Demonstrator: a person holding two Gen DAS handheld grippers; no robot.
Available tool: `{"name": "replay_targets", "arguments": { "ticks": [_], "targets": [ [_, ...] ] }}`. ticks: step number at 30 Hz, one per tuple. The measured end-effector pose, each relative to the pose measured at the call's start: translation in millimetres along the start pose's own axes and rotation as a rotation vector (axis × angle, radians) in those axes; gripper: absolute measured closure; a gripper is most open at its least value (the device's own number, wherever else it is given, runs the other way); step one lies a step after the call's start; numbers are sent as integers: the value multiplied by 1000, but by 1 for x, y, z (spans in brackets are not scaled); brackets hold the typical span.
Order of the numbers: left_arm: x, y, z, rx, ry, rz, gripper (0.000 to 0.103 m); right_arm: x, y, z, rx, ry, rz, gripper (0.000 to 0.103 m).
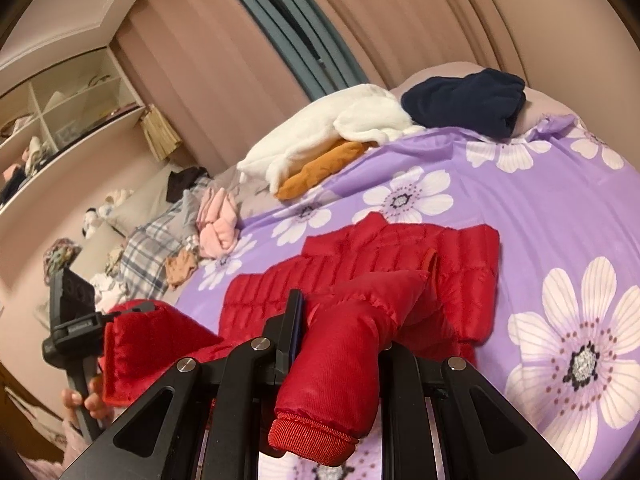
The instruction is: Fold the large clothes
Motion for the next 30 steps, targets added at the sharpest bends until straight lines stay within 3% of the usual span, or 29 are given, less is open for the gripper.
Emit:
{"name": "replay_targets", "arguments": {
  "ticks": [14,30],
  "targets": [
    [24,-42,-29,-19,-63,47,86,-31,-26,-29,-12,47,-48,84],
    [55,-64,-60,-3,-131,94,86,-58,-41,-63,4,109,-78,84]
  ]
}}
Point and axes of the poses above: each gripper's, at about its wrist camera, not at the fingertips, and z roughly against the way its jaws point, x to its left, y to its underside, the point moved 9 cm from there along -z, roughly the way its jaws point
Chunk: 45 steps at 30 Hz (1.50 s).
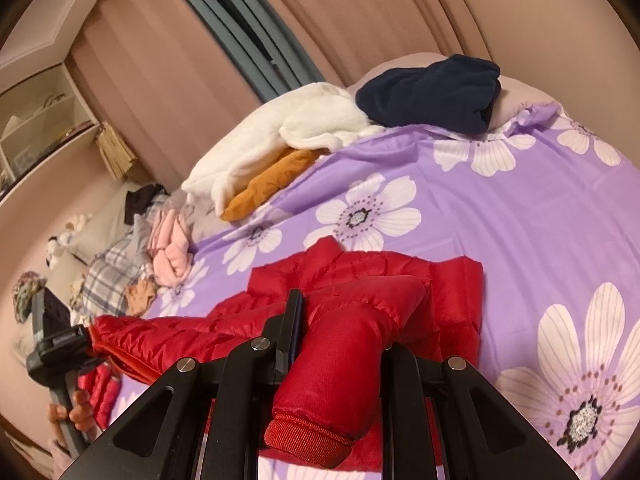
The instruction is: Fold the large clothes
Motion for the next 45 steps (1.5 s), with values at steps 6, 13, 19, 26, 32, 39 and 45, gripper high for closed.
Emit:
{"name": "replay_targets", "arguments": {
  "ticks": [6,13,19,26,32,39,45],
  "targets": [
    [17,-5,-15,9,-16,46,85,-10,-1,-16,21,21,-18,84],
    [36,-13,-40,35,-46,93,84,-19,-5,-43,66,46,-21,84],
    [61,-24,-61,41,-74,154,84,-23,-15,-73,106,66,-14,84],
    [87,-34,-84,56,-119,222,83,-30,-22,-111,152,91,-6,84],
    [105,-35,-99,85,-151,280,81,-41,-22,-138,218,97,-59,84],
    [102,-37,-97,109,-183,259,71,-51,-24,-137,250,-23,-248,57],
    [97,-46,-77,45,-277,171,31,-46,-39,-121,198,-30,-258,46]
  ]
}}
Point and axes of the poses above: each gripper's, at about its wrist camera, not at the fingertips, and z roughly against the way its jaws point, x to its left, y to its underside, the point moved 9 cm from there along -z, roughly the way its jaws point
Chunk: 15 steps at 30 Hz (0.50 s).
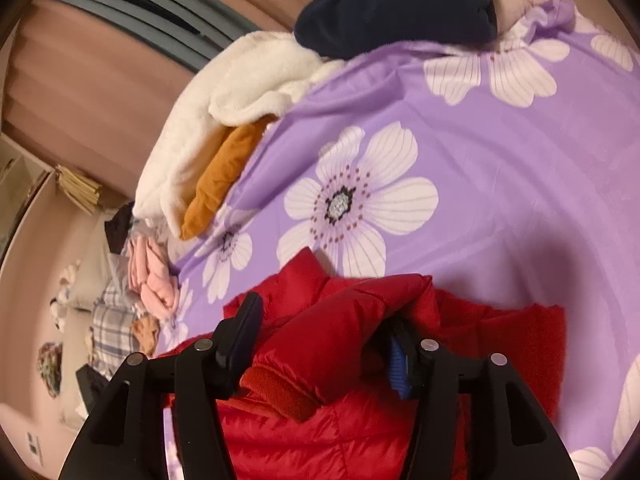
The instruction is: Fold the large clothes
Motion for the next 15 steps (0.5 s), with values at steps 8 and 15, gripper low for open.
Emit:
{"name": "replay_targets", "arguments": {
  "ticks": [8,15],
  "targets": [
    [-4,-4,36,-145,-134,-152,18,2,-17,14,-70,32,1,34],
    [-23,8,54,-229,-209,-326,18,13,-28,40,-177,99,91,30]
  ]
}}
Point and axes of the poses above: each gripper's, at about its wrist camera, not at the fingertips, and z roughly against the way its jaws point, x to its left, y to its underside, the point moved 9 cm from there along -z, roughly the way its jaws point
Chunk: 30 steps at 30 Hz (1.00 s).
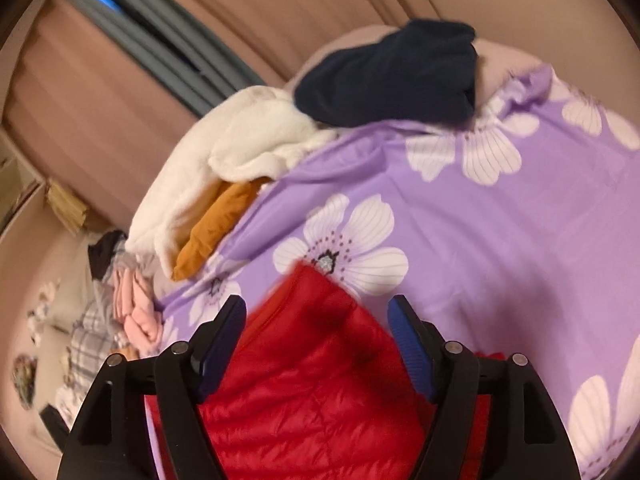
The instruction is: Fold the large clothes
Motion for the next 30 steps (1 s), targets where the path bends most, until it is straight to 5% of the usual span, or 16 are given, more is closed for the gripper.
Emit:
{"name": "replay_targets", "arguments": {
  "ticks": [9,18,30],
  "targets": [
    [-32,22,-12,18,-4,-147,19,40,54,-17,35,58,397,30],
    [-59,52,-49,114,33,-213,53,39,91,-54,130,99,473,30],
    [-64,71,-83,176,18,-246,53,17,104,-85,196,184,480,33]
  ]
}}
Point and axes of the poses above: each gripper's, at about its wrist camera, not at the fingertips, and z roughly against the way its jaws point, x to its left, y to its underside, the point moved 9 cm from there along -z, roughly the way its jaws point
